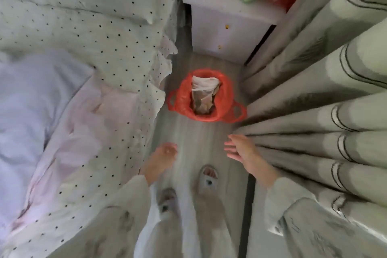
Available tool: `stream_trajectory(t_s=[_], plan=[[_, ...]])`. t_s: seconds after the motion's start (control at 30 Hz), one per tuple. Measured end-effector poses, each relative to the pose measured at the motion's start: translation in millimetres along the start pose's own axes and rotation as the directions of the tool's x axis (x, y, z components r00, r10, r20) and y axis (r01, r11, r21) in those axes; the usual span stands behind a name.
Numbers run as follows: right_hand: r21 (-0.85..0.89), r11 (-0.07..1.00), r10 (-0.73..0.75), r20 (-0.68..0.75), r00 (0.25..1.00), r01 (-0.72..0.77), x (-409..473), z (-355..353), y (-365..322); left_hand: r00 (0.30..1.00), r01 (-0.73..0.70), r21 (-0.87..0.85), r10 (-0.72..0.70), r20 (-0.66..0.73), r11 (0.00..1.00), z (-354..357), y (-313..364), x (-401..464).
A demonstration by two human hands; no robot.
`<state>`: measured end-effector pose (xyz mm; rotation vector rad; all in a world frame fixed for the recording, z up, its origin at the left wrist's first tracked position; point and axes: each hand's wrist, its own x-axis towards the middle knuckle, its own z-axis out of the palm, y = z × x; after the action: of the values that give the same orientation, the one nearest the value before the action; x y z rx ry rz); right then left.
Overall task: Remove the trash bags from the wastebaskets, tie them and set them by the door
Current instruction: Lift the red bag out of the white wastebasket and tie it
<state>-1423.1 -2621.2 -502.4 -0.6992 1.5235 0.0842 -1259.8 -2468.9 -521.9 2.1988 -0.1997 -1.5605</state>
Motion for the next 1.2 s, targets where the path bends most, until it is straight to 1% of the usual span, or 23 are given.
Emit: stream_trajectory(t_s=[0.1, 0.13, 0.23, 0.27, 0.3, 0.33, 0.4, 0.5, 0.53, 0.6, 0.63, 0.67, 0.7, 0.77, 0.8, 0.87, 0.93, 1.0, 1.1, 1.13, 1.2], plan=[[0.007, 0.998, 0.068, -0.024, 0.997, -0.067, 77, 6, -6, 0.998, 0.015, 0.078, -0.011, -0.058, 0.997, 17, 16, 70], [0.029, 0.996, 0.09, -0.023, 0.996, -0.09, 99, 9, -6, 0.996, 0.063, 0.001, -0.062, -0.066, 0.998, 24, 15, 94], [0.209, 0.968, 0.143, 0.007, 0.99, -0.141, 177, 16, 2, 0.988, 0.048, 0.064, -0.038, -0.153, 0.997, 32, 12, 161], [0.289, 0.945, 0.161, 0.005, 0.987, -0.155, 204, 17, 9, 0.99, 0.057, 0.033, -0.052, -0.133, 0.998, 35, 5, 189], [0.366, 0.916, 0.18, -0.002, 0.984, -0.166, 232, 17, 18, 0.993, 0.059, -0.006, -0.06, -0.101, 0.998, 37, -2, 216], [0.427, 0.887, 0.195, -0.005, 0.981, -0.175, 257, 17, 26, 0.992, 0.097, -0.082, -0.103, -0.069, 0.992, 40, -10, 244], [0.503, 0.84, 0.24, -0.011, 0.971, -0.203, 302, 17, 42, 0.976, 0.193, -0.251, -0.211, -0.049, 0.949, 44, -21, 291], [0.575, 0.781, 0.311, -0.019, 0.95, -0.244, 350, 17, 56, 0.951, 0.277, -0.381, -0.308, -0.024, 0.882, 53, -27, 355], [0.589, 0.772, 0.32, -0.039, 0.947, -0.237, 364, 16, 60, 0.949, 0.279, -0.444, -0.316, -0.01, 0.852, 55, -28, 374], [0.627, 0.76, 0.29, -0.088, 0.953, -0.173, 386, 14, 59, 0.962, 0.235, -0.563, -0.274, 0.016, 0.792, 55, -22, 405], [0.631, 0.765, 0.263, -0.123, 0.957, -0.129, 396, 14, 56, 0.969, 0.206, -0.613, -0.245, 0.02, 0.763, 54, -16, 416], [0.629, 0.771, 0.249, -0.157, 0.956, -0.097, 402, 14, 52, 0.972, 0.176, -0.653, -0.236, -0.004, 0.737, 52, -13, 426], [0.625, 0.777, 0.239, -0.189, 0.952, -0.071, 406, 13, 48, 0.967, 0.157, -0.687, -0.253, -0.04, 0.71, 49, -12, 435], [0.612, 0.79, 0.226, -0.254, 0.94, -0.024, 409, 11, 41, 0.958, 0.134, -0.691, -0.272, -0.094, 0.711, 43, -22, 453], [0.6, 0.8, 0.201, -0.266, 0.943, -0.001, 407, 11, 38, 0.96, 0.111, -0.687, -0.256, -0.113, 0.718, 40, -23, 455], [0.597, 0.801, 0.154, -0.259, 0.954, 0.033, 396, 11, 30, 0.965, 0.082, -0.675, -0.226, -0.129, 0.733, 33, -18, 443], [0.59, 0.805, 0.121, -0.267, 0.956, 0.063, 380, 12, 22, 0.958, 0.088, -0.684, -0.251, -0.142, 0.724, 31, -1, 412], [0.567, 0.819, 0.1, -0.296, 0.95, 0.091, 361, 12, 13, 0.945, 0.093, -0.646, -0.272, -0.183, 0.757, 31, 9, 390], [0.568, 0.813, 0.091, -0.334, 0.938, 0.123, 331, 13, 1, 0.943, 0.005, -0.607, -0.205, -0.261, 0.794, 27, 25, 362], [0.583, 0.803, 0.094, -0.336, 0.937, 0.129, 321, 13, -4, 0.95, 0.007, -0.552, -0.177, -0.256, 0.834, 23, 30, 357], [0.59, 0.796, 0.088, -0.336, 0.938, 0.137, 300, 14, -17, 0.968, 0.057, -0.42, -0.154, -0.201, 0.906, 18, 44, 345]])
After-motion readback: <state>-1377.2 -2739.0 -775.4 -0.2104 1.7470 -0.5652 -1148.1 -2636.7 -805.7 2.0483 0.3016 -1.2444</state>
